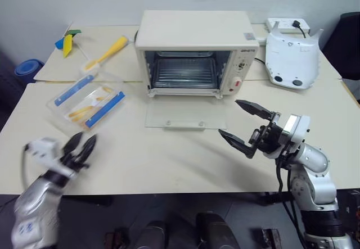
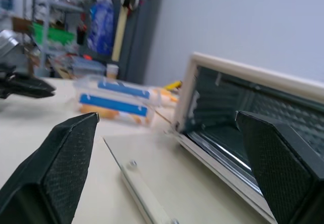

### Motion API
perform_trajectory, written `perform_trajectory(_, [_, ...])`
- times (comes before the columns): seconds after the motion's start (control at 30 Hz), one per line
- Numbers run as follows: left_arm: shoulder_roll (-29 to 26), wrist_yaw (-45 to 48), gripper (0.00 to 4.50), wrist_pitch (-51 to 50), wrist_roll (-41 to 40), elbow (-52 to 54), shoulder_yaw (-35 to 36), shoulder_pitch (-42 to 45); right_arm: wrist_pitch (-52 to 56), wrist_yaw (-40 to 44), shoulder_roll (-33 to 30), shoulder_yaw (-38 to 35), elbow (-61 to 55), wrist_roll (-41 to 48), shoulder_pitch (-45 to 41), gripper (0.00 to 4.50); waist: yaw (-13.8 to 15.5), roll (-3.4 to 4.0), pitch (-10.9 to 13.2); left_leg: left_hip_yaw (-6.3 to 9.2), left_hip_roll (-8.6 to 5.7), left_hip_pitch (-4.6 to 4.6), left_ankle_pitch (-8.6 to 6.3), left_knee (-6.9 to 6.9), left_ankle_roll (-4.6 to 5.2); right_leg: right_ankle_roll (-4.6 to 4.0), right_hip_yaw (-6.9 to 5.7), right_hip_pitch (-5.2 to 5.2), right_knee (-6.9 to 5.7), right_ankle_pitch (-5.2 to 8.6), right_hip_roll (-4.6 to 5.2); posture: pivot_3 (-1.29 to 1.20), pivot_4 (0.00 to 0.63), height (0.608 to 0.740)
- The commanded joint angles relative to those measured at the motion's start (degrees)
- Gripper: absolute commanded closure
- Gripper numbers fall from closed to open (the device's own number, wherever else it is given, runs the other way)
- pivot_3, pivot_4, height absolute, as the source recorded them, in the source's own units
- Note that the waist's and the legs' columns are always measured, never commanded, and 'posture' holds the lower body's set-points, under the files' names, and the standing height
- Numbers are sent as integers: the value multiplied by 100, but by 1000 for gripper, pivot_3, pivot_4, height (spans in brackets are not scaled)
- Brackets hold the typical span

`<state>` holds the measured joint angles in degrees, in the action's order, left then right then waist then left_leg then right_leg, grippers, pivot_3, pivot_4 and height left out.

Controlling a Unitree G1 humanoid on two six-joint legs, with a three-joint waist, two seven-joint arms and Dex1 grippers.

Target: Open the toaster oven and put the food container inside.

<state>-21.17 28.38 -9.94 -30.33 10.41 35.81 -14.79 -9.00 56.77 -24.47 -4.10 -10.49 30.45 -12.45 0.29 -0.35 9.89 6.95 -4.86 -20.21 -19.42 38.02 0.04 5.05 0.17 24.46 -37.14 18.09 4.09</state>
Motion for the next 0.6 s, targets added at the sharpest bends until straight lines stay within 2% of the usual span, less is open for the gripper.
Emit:
perform_trajectory(0.03, [233,-483,957,-31,-473,596,800,-559,-261,244,127,252,22,-68,-183,0,80,-3,0,2,0,2,-1,1,4,2,0,-8,10,-1,0,0,150,740])
perform_trajectory(0.13, [324,-1085,16,-227,-611,924,1077,-645,-541,437,160,341,341,-215,-296,0,196,-10,-2,15,-2,2,-4,8,10,4,-8,-23,25,-3,0,0,150,740])
perform_trajectory(0.27, [67,-1785,16,-1097,-1044,1391,974,-283,-827,630,155,345,802,-330,-457,0,246,-10,-2,13,-11,4,-6,10,18,10,-2,-27,27,-7,3,0,150,740])
perform_trajectory(0.33, [-207,-2445,16,-1975,-1605,1459,932,203,-897,715,135,348,993,-366,-532,0,231,-10,-2,12,-9,4,-6,9,16,10,-1,-24,23,-8,1,0,150,740])
perform_trajectory(0.43, [-801,-3842,16,-3577,-2326,966,810,1508,-955,804,122,376,1185,-428,-628,0,224,-12,-3,14,-6,4,-4,9,10,9,-3,-17,10,-8,-3,0,150,740])
perform_trajectory(0.6, [-1290,-4859,16,-4631,-2368,-26,728,3092,-987,787,164,464,1155,-526,-652,0,79,-14,-5,6,-10,4,-3,3,6,8,4,-3,1,-9,-5,0,150,740])
